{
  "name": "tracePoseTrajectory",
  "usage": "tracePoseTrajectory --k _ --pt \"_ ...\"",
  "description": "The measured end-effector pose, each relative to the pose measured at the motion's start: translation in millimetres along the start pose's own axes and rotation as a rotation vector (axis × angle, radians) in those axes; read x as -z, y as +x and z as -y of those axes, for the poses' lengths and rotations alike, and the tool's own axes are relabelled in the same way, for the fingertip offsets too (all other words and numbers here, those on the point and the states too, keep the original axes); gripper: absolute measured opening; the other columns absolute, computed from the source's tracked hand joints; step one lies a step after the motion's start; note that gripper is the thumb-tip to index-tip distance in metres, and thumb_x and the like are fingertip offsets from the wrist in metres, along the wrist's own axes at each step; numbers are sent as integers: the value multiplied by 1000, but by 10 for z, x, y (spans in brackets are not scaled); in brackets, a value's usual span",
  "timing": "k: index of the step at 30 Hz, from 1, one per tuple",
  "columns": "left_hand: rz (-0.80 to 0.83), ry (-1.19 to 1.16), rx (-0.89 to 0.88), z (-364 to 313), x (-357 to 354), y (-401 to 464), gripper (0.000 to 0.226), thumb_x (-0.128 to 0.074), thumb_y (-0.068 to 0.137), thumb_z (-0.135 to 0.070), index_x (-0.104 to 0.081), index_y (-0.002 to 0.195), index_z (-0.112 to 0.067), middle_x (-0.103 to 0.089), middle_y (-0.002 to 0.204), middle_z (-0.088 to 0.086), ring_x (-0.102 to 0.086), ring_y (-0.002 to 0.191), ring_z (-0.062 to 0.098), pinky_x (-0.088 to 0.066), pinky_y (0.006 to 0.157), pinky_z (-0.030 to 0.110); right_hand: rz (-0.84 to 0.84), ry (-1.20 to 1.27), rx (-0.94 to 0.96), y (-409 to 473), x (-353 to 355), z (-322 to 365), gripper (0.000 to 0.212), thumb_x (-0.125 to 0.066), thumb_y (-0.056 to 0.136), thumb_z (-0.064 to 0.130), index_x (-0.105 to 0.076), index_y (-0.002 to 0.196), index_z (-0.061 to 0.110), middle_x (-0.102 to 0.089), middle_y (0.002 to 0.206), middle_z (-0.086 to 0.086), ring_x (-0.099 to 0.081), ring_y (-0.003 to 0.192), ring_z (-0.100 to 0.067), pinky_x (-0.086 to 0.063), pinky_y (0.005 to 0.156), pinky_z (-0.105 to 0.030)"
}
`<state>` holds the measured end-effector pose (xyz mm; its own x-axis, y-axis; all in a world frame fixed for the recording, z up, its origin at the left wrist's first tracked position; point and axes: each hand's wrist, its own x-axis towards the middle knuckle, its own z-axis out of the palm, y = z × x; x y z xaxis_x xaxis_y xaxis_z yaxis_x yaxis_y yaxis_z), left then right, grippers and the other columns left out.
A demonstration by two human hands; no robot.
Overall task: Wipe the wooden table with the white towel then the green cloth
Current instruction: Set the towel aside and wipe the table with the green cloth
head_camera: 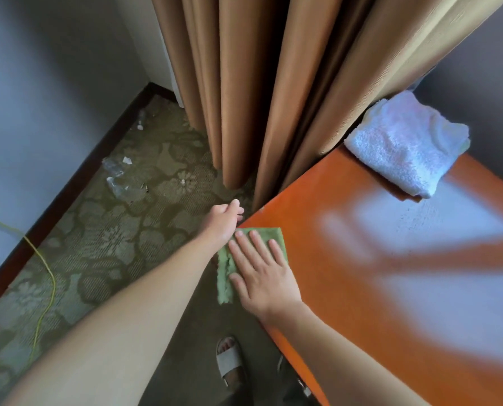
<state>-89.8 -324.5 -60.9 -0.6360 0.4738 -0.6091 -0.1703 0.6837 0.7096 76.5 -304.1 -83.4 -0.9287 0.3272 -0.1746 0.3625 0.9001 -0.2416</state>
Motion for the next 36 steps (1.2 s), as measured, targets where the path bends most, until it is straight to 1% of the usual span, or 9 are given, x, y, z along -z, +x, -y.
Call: tracePoseTrajectory --k 5,10,12,16,19,23,28,31,36 --pt "-30 217 -57 -107 -170 -63 46 -29 96 -47 -68 111 -26 -63 107 -4 -55 97 19 -39 81 31 -61 12 -394 349 273 -801 65 -17 99 52 -7 156 23 -1 164 4 3 150 -20 -5 119 -46" --pt "-144 320 -130 -155 -367 -121 46 -25 97 -37 -60 81 -12 -62 90 5 -52 94 25 -43 78 37 -70 57 -559 641 539 -1399 64 -13 100 50 -1 156 21 6 164 3 11 149 -20 1 120 -47" --pt "-188 339 -109 -192 -399 -63 46 -25 97 -37 -61 85 -11 -62 93 6 -50 100 27 -42 82 39 -90 49 -512 635 507 -1309 64 -15 99 48 -4 156 20 3 164 1 9 149 -21 -2 120 -48" --pt "-272 304 67 -299 -463 153 53 -25 96 -45 -65 107 -11 -64 112 13 -53 108 33 -42 90 41 -53 -5 -116 12 231 -662 63 -22 100 49 -17 155 20 -10 163 -1 -1 150 -24 -9 119 -50" --pt "-334 359 168 -321 -553 176 58 -20 98 -49 -61 118 -12 -61 120 14 -54 111 34 -39 92 43 19 -9 92 -124 185 -781 61 -20 101 50 -15 155 22 -11 162 2 0 150 -22 -6 118 -48" --pt "-351 578 128 -341 -668 133 63 -11 99 -49 -58 123 -15 -59 123 13 -52 116 34 -36 95 44 -78 -2 -166 363 402 -1357 63 -26 98 51 -22 154 23 -15 162 3 -6 150 -20 -11 119 -48" --pt "-370 631 63 -338 -714 145 63 -9 99 -48 -60 119 -17 -63 118 11 -54 113 32 -37 95 44 -60 17 -405 829 715 -1996 63 -17 100 52 -3 156 27 5 164 5 9 149 -16 1 119 -44" --pt "-383 632 74 -342 -702 154 62 -10 99 -47 -61 116 -17 -64 114 10 -56 110 32 -37 92 42 -83 2 -362 566 573 -1641 64 -19 100 50 -6 156 24 2 164 3 7 150 -20 -1 120 -46" --pt "-341 588 146 -384 -665 146 64 -8 98 -50 -57 122 -18 -60 122 13 -52 116 33 -33 96 44 12 5 -49 -157 177 -628 61 -21 101 50 -15 155 21 -11 162 -1 0 150 -24 -5 119 -49"
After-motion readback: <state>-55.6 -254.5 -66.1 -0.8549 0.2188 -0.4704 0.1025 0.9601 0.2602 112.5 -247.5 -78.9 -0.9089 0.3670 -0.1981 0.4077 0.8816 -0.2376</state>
